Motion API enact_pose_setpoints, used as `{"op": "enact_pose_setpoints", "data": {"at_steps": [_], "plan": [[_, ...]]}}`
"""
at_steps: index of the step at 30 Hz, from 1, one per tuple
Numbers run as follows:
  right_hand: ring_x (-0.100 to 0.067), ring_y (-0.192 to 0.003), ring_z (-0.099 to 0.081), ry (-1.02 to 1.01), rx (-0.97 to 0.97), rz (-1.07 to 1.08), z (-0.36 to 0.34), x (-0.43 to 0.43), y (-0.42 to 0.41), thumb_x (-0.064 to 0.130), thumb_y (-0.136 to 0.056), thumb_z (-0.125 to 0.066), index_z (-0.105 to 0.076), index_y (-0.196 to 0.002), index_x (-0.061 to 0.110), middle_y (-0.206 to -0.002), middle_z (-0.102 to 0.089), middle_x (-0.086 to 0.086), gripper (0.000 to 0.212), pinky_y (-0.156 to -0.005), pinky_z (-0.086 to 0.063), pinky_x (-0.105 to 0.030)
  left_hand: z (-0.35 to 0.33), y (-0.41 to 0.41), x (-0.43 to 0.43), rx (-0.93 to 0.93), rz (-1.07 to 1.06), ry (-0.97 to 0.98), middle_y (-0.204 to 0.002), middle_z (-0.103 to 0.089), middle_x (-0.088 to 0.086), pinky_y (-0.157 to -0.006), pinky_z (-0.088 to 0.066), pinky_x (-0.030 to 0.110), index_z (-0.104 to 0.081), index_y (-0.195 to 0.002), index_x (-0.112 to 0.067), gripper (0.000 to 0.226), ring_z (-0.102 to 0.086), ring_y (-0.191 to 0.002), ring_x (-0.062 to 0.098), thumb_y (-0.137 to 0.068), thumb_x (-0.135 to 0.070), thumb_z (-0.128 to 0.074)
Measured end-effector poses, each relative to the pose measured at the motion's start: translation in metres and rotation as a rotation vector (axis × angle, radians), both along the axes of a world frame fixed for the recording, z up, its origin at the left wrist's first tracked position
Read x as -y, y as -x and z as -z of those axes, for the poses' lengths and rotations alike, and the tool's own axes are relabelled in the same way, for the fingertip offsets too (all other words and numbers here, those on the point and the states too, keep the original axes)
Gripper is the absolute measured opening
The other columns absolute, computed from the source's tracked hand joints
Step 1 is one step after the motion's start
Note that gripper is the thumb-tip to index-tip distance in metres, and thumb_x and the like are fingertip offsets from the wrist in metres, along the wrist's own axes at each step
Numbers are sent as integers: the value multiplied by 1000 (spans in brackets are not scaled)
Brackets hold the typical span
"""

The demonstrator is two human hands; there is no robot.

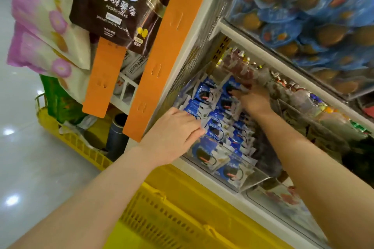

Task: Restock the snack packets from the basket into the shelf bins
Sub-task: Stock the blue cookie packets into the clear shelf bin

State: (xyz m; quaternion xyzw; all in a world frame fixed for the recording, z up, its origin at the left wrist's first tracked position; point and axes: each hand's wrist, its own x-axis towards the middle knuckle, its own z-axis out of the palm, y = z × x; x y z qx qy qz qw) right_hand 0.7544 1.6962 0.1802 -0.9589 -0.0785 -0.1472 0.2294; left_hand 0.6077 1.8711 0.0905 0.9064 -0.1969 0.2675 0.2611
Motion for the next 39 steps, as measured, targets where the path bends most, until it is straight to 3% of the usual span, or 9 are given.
{"op": "enact_pose_setpoints", "data": {"at_steps": [2,6,11,15,19,26,30,34,39], "plan": [[-32,-118,-50,99,72,79,-9,13,-7,27,-89,-61,-50,-127,6,-131,-53,-16,45,-92,-39,-35,2,-2,0,72,-8,-38,-85,-65,-8,-83,-29,25,-64,-93,-21,43,-53,-78,10,-97,-38,-25],[-37,-111,-55,286,85,180,-20,45,-11,24,-88,-62,-55,-123,2,-122,-58,-23,42,-83,-41,-37,9,-13,-3,211,7,-140,-79,-65,-8,-73,-42,33,-65,-89,-21,37,-56,-72,14,-96,-39,-33],[-39,-106,-55,519,-28,222,-11,57,-21,22,-90,-61,-53,-120,-5,-117,-57,-27,41,-75,-38,-36,17,-23,-2,292,17,-120,-73,-62,-7,-69,-38,29,-66,-84,-20,36,-53,-66,14,-96,-41,-39],[-38,-112,-53,551,-120,197,1,55,-36,16,-88,-64,-50,-126,-1,-124,-54,-25,44,-86,-42,-37,21,-24,2,333,12,-78,-73,-61,-7,-71,-38,29,-66,-84,-20,34,-52,-67,13,-95,-42,-42],[-30,-103,-54,536,-137,165,11,60,-48,11,-91,-58,-48,-123,6,-124,-54,-19,34,-78,-36,-30,23,-24,1,344,3,-69,-77,-62,-7,-75,-35,28,-66,-87,-21,32,-53,-71,13,-95,-41,-42],[-33,-101,-59,705,8,177,17,58,-53,12,-94,-51,-58,-114,10,-113,-61,-19,22,-83,-43,-35,23,-24,1,327,1,-70,-80,-62,-7,-76,-31,27,-66,-89,-21,34,-54,-73,14,-95,-41,-39],[-35,-104,-59,699,-7,201,15,51,-50,11,-92,-52,-57,-116,7,-116,-61,-21,25,-87,-46,-39,22,-23,0,285,5,-81,-82,-63,-7,-78,-32,27,-66,-91,-21,36,-54,-75,13,-96,-41,-37],[-34,-104,-58,545,-60,212,7,32,-27,18,-92,-57,-52,-122,6,-118,-59,-19,33,-87,-48,-40,18,-21,-1,247,0,-99,-83,-64,-7,-76,-39,30,-66,-90,-21,33,-55,-75,13,-95,-40,-40],[-27,-93,-62,406,30,-23,16,23,53,30,-93,-55,-53,-121,15,-110,-64,-10,32,-79,-52,-39,10,-10,1,154,-51,-133,-86,-67,-6,-78,-39,31,-68,-94,-20,38,-58,-79,15,-94,-40,-35]]}}
